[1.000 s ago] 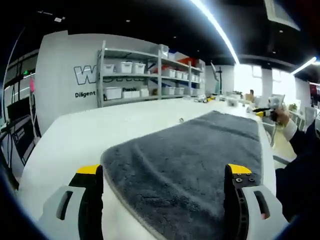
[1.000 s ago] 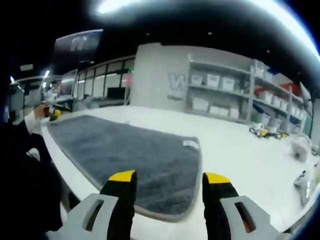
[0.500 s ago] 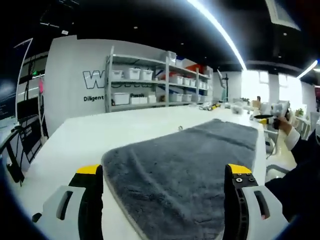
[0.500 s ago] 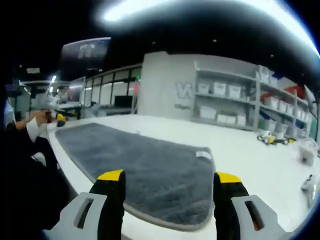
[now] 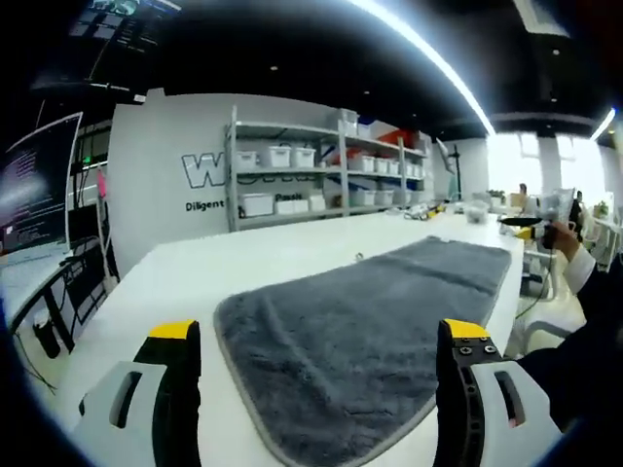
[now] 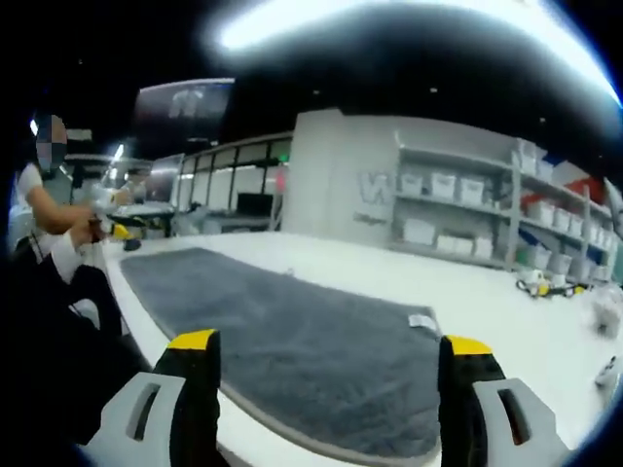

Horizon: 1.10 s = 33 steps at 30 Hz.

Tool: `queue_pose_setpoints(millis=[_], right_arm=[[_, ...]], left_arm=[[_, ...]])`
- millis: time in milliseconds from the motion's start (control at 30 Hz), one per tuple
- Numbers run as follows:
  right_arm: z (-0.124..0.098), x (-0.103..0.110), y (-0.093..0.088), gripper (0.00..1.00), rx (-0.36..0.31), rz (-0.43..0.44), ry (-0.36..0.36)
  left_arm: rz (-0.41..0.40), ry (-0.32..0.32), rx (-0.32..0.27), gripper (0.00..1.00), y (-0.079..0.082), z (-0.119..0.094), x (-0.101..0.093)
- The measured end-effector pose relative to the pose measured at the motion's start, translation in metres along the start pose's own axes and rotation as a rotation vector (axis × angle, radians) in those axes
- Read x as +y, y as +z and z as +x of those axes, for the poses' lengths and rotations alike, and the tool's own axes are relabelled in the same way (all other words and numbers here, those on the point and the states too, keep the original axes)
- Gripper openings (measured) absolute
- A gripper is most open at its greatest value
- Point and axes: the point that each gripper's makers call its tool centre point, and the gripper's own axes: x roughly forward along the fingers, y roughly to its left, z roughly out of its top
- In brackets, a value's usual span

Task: Open the folded towel by lifting each exposed corner and separating the folded layers until the towel lies flat within the target outline without major curled edges

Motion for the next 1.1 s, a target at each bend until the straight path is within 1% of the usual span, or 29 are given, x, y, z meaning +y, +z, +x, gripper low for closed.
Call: queue_pose_setpoints(millis=[67,133,233,367,467,567,767,967,1100], right_arm=[[0.002,0.005,0.004,0.99,-0.005,0.004,0.005],[0.002,0.01,0.008,0.99,-0.012,0.005,0.008],[0.003,0.014,0.012,0.99,-0.022,0.01,0.018],[0.003,0.02,0.014,0.99,-0.029,0.023,0.031],[0.002,0.023,0.015,0.99,-0.026,0.019,0.034],[0.002,0.027,0.017,0.99,-0.027,0.006,0.038],[0.005,0.032,0.023,0.99,-0.043,0.013,0.051],[0.005,0.03,0.022,0.99,-0.022,0.002,0.041],[0.006,0.03,0.025,0.99,-0.027,0.005,0.043]], left_arm=[[0.01,0.013,-0.018,1.0,0.003,-0.006,-0.002],[0.009,0.013,-0.024,1.0,0.004,-0.01,-0.005],[0.011,0.0,-0.014,1.0,0.003,-0.014,-0.014],[0.031,0.019,-0.016,1.0,0.01,-0.019,-0.017],[0.018,0.025,-0.029,1.0,0.013,-0.024,-0.02],[0.016,0.031,-0.029,1.0,0.012,-0.025,-0.019],[0.011,0.046,-0.015,1.0,0.008,-0.026,-0.016],[0.022,0.07,-0.014,1.0,0.011,-0.031,-0.012],[0.019,0.07,-0.022,1.0,0.015,-0.033,-0.013]])
